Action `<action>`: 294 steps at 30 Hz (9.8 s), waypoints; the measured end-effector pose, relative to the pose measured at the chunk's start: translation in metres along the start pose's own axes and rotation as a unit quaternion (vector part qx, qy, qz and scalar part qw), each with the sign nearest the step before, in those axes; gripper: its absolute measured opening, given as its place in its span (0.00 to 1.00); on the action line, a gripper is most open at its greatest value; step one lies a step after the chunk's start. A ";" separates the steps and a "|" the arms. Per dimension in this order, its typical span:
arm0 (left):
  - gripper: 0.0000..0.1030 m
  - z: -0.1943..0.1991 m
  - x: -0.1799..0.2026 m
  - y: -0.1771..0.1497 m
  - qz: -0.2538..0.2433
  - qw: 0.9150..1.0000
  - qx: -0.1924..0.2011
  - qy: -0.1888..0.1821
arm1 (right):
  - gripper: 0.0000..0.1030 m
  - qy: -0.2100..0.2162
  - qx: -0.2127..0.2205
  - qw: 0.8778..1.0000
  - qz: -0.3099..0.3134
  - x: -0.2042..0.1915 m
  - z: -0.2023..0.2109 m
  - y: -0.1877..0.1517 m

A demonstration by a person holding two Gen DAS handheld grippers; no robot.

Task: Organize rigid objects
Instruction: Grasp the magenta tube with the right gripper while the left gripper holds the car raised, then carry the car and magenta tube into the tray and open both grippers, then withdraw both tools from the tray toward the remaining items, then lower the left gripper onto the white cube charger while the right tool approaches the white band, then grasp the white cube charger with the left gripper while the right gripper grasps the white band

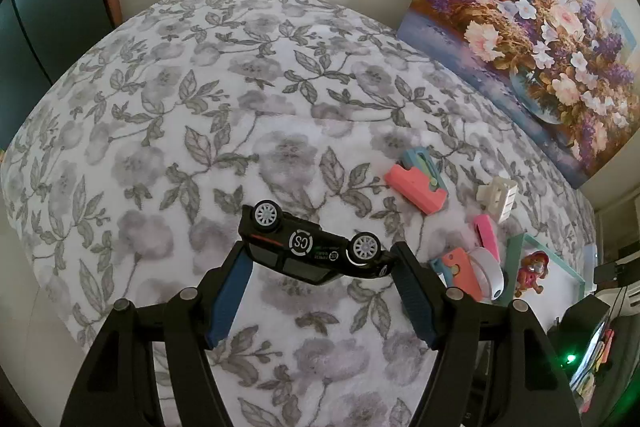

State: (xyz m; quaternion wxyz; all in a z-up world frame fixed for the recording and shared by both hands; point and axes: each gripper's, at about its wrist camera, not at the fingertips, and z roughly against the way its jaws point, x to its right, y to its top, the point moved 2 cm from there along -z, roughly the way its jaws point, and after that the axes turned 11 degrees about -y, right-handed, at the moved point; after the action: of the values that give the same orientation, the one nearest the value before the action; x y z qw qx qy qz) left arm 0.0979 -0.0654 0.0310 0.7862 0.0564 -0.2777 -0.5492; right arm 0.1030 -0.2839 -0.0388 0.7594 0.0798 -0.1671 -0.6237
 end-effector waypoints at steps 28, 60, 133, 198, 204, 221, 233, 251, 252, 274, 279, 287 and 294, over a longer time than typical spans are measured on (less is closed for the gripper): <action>0.70 -0.006 0.001 0.001 -0.006 1.000 -0.008 0.004 | 0.66 -0.028 0.011 0.999 0.026 -0.022 -0.013 0.011; 0.70 -0.001 0.007 0.000 -0.014 1.000 -0.001 0.004 | 0.66 0.077 0.030 0.997 0.003 -0.015 0.029 0.015; 0.77 -0.106 0.260 -0.087 -0.219 0.968 -0.117 -0.043 | 0.67 -0.077 -0.004 0.947 -0.311 0.281 0.002 -0.046; 0.98 -0.060 -0.002 0.009 -0.019 0.996 -0.068 0.062 | 0.97 -0.003 0.032 0.990 -0.136 0.043 0.024 0.042; 0.98 -0.075 0.009 -0.003 -0.029 0.994 -0.098 0.046 | 0.95 -0.013 0.030 0.990 -0.139 0.048 0.021 0.040; 0.98 -0.101 0.046 -0.020 -0.104 0.983 -0.149 0.020 | 0.95 -0.023 0.031 0.986 -0.165 0.077 0.021 0.037; 0.98 -0.125 0.085 -0.041 -0.175 0.969 -0.173 0.012 | 0.95 -0.021 0.024 0.981 -0.189 0.093 0.017 0.033; 0.63 -0.129 0.120 -0.066 -0.218 0.961 -0.172 0.009 | 0.93 -0.006 0.029 0.984 -0.178 0.083 0.018 0.036; 0.63 -0.129 0.118 -0.065 -0.209 0.962 -0.173 0.009 | 0.91 -0.003 0.030 0.984 -0.176 0.081 0.018 0.037; 0.63 -0.104 0.055 -0.026 -0.065 0.991 -0.117 0.033 | 0.41 0.009 0.033 0.996 -0.084 0.024 0.003 0.054; 0.63 -0.098 0.033 -0.016 -0.063 0.991 -0.116 0.034 | 0.31 0.008 0.036 0.997 -0.072 0.018 0.002 0.056; 0.63 -0.086 0.025 0.001 -0.066 0.992 -0.102 0.036 | 0.20 0.010 0.036 0.997 -0.067 0.015 0.008 0.055; 0.63 -0.072 0.031 0.007 -0.070 0.994 -0.080 0.041 | 0.20 0.025 0.043 0.996 -0.073 0.020 0.019 0.056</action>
State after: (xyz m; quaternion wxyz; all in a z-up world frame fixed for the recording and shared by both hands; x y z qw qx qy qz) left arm 0.1472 -0.1057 -0.0151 0.7584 0.0353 -0.1960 -0.6206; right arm 0.1509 -0.2904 0.0003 0.7113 0.1398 -0.1687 -0.6678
